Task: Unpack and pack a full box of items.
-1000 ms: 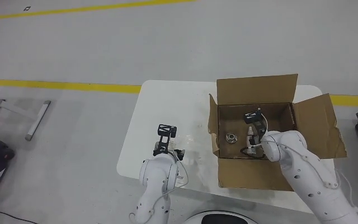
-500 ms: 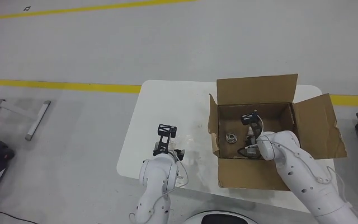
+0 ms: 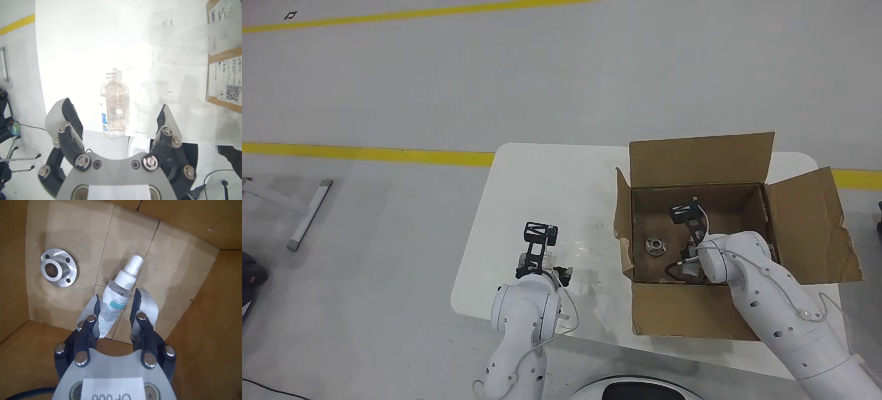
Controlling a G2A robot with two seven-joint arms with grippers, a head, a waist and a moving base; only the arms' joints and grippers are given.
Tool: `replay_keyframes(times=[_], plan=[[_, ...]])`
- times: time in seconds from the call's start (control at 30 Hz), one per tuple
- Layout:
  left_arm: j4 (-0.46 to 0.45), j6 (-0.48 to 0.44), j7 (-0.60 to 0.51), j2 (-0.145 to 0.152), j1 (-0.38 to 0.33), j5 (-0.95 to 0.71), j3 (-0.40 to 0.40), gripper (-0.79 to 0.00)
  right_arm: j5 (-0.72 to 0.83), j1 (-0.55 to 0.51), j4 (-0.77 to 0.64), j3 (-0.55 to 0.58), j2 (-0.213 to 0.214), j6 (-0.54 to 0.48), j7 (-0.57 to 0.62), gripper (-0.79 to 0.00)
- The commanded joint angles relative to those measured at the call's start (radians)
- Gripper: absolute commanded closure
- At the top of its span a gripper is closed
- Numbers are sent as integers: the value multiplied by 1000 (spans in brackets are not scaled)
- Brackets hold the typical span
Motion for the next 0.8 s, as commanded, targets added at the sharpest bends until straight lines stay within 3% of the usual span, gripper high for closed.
replay_keyframes(times=[0.0, 0.4, 0.47, 0.5, 0.53, 0.6, 0.77], plan=[[0, 0, 0, 0, 0, 0, 0, -785, 2, 2, 7, -1, -1, -2, -2, -363], [0, 0, 0, 0, 0, 0, 0, -785, 19, 3, 5, -1, -9, -19, -10, -366], [0, 0, 0, 0, 0, 0, 0, -785, 18, 2, 4, -1, -9, -31, -28, -320], [0, 0, 0, 0, 0, 0, 0, -785, 15, 2, 4, -2, -10, -32, -28, -262], [0, 0, 0, 0, 0, 0, 0, -785, 15, 3, 1, -2, -10, -34, -29, -126], [0, 0, 0, 0, 0, 0, 0, -785, 11, 1, -7, -2, -11, -43, -40, 0], [0, 0, 0, 0, 0, 0, 0, -785, 3, -7, -37, 5, -9, -75, -72, 0]])
